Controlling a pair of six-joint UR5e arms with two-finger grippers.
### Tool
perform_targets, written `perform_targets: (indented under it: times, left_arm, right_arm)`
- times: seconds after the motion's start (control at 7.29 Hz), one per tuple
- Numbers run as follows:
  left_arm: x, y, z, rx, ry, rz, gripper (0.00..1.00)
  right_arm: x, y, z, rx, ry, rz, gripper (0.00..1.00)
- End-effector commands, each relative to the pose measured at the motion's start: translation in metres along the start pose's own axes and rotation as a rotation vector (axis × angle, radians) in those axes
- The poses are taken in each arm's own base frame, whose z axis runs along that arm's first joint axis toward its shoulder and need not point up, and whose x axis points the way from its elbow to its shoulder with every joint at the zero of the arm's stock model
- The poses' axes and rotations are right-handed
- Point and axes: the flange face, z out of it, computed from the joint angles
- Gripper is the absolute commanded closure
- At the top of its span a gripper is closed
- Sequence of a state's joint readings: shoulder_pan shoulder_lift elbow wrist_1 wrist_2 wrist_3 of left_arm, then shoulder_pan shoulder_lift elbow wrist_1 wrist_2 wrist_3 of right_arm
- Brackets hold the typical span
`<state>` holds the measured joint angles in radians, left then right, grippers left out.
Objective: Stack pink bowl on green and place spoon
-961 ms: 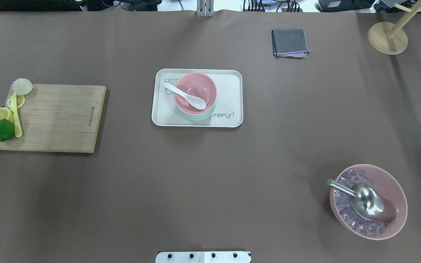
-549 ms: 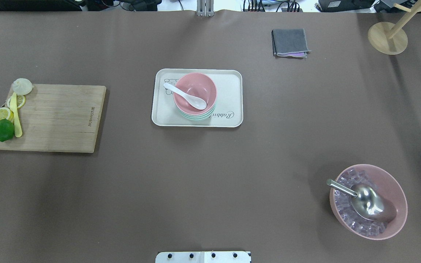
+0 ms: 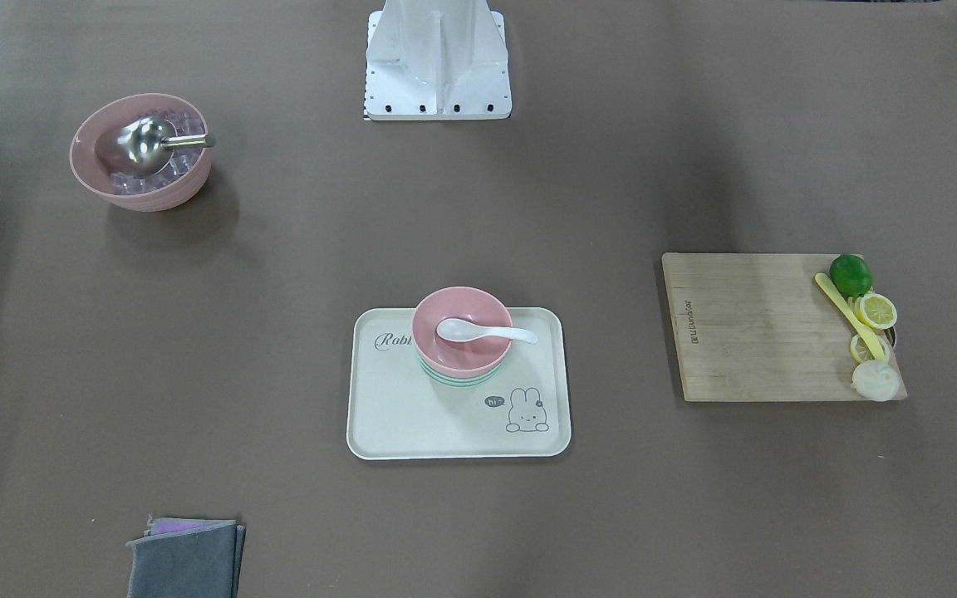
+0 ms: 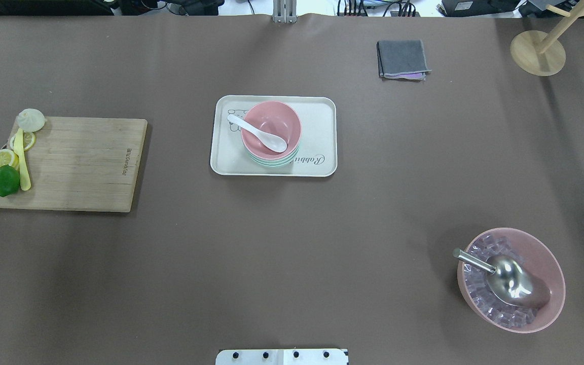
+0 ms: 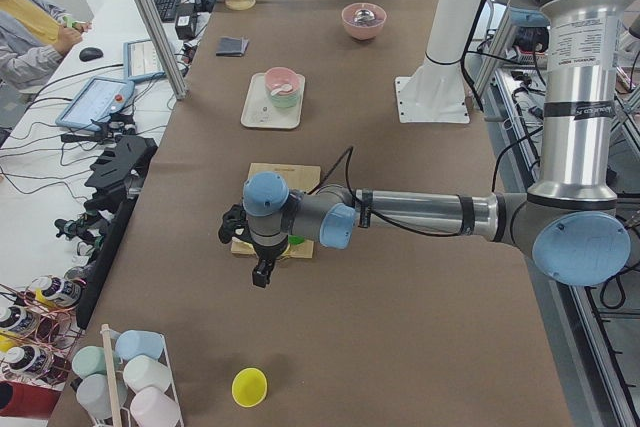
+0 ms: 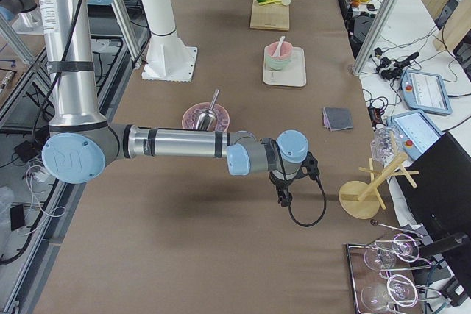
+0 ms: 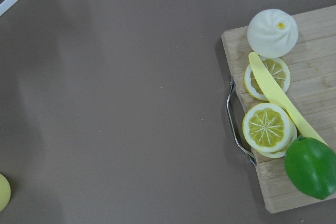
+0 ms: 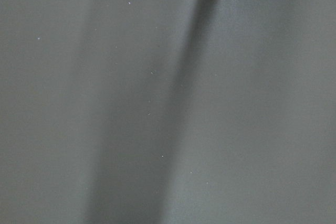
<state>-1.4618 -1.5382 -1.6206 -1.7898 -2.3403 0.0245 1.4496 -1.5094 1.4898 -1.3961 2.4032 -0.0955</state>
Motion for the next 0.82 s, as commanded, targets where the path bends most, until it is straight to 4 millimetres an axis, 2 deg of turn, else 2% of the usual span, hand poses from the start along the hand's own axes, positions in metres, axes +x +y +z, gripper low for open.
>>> perform_targets:
  times: [0.0,0.55,0.69]
  left_arm:
    - [0.002,-0.002,-0.003,0.006,-0.012,0.006,0.02]
    - [0.005,-0.003,-0.007,0.014,-0.014,0.014,0.02]
    - [0.007,-0.005,-0.007,0.015,-0.013,0.016,0.02]
  right_arm:
    - [-0.001,-0.001,-0.001,0.004,0.0,-0.004,0.0]
    - [0.0,-0.002,-0.001,0.024,0.014,-0.029,0.0]
    - [0.008,0.009,0.006,0.014,0.034,-0.023,0.0]
